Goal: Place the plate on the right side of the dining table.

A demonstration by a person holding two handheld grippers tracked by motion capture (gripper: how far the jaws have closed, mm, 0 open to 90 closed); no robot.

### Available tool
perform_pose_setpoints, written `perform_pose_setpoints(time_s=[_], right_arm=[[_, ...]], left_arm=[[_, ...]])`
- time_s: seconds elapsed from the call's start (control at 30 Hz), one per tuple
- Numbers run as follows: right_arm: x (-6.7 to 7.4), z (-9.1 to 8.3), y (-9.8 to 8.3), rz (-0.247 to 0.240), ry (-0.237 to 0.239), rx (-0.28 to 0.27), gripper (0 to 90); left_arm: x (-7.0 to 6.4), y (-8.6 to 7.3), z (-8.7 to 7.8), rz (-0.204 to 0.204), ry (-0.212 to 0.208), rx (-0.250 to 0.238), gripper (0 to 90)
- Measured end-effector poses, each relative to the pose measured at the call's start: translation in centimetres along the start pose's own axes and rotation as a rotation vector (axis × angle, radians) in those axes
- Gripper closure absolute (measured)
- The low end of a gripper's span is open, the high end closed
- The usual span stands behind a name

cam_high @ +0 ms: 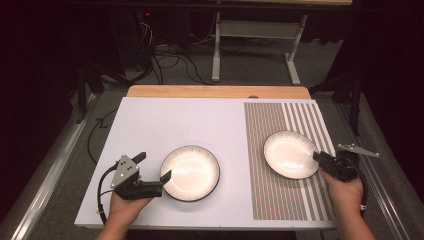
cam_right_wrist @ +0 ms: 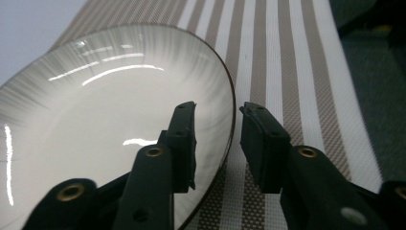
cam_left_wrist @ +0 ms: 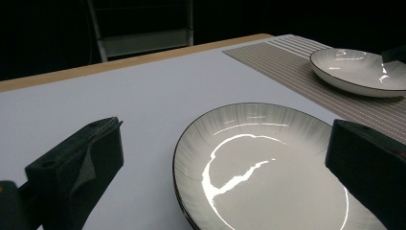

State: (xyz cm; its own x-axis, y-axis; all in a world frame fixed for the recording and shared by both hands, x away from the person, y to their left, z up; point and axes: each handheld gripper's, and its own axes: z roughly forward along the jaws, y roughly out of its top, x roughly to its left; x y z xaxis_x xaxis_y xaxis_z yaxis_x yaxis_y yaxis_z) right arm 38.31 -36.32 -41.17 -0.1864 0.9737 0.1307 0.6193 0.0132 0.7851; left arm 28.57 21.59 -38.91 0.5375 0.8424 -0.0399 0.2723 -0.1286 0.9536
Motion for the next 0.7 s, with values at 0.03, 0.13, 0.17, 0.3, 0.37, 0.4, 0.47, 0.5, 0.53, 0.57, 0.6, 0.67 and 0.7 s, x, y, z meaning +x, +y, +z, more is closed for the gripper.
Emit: perform_pose_setpoints(time_s=[0.03, 0.13, 0.17, 0.3, 0.37, 0.4, 0.47, 0.5, 0.53, 0.57, 0.6, 0.67, 0.7], right_arm=[[0.2, -0.3, 0.1, -0.021, 0.002, -0.027, 64.2], [0.8, -1.3, 0.4, -0.067, 0.021, -0.076, 55.8], [1.3, -1.8, 0.5, -0.091, 0.039, -0.103, 50.3], [2.8, -2.7, 0.6, -0.145, 0.093, -0.153, 37.8], [3.9, -3.0, 0.5, -0.175, 0.128, -0.169, 32.7], [4.4, -3.1, 0.5, -0.189, 0.143, -0.178, 30.5], [5.9, -3.6, 0.4, -0.241, 0.186, -0.198, 24.6], [6.5, -3.8, 0.4, -0.255, 0.199, -0.205, 22.8], [7.3, -4.0, 0.3, -0.274, 0.214, -0.213, 20.8], [8.1, -4.3, 0.2, -0.296, 0.234, -0.223, 18.5], [9.0, -4.5, 0.1, -0.311, 0.257, -0.23, 15.9], [10.2, -4.8, -0.2, -0.327, 0.289, -0.234, 13.0], [10.8, -4.9, -0.4, -0.339, 0.305, -0.23, 10.1]], left_arm=[[0.0, 0.0, 0.0, 0.001, 0.001, 0.001, 0.0], [0.0, 0.0, 0.0, 0.006, 0.006, 0.003, 0.0], [0.0, 0.0, 0.0, 0.006, 0.006, 0.003, 0.0], [0.0, 0.1, -0.1, 0.007, 0.003, 0.003, 0.0], [0.0, 0.1, -0.1, 0.008, 0.002, 0.007, 0.4], [0.0, 0.0, -0.1, 0.009, 0.002, 0.007, 0.4], [0.0, 0.1, -0.1, 0.011, 0.001, 0.007, 0.4], [0.0, 0.1, -0.2, 0.011, 0.001, 0.005, 0.4], [-0.1, 0.1, -0.2, 0.009, 0.0, 0.002, 0.4], [-0.1, 0.1, -0.2, 0.012, -0.001, 0.003, 0.4], [-0.1, 0.1, -0.2, 0.01, -0.003, 0.002, 0.4], [-0.2, 0.0, -0.1, 0.005, -0.011, 0.002, 0.4], [-0.3, 0.0, -0.1, 0.005, -0.015, 0.002, 0.4]])
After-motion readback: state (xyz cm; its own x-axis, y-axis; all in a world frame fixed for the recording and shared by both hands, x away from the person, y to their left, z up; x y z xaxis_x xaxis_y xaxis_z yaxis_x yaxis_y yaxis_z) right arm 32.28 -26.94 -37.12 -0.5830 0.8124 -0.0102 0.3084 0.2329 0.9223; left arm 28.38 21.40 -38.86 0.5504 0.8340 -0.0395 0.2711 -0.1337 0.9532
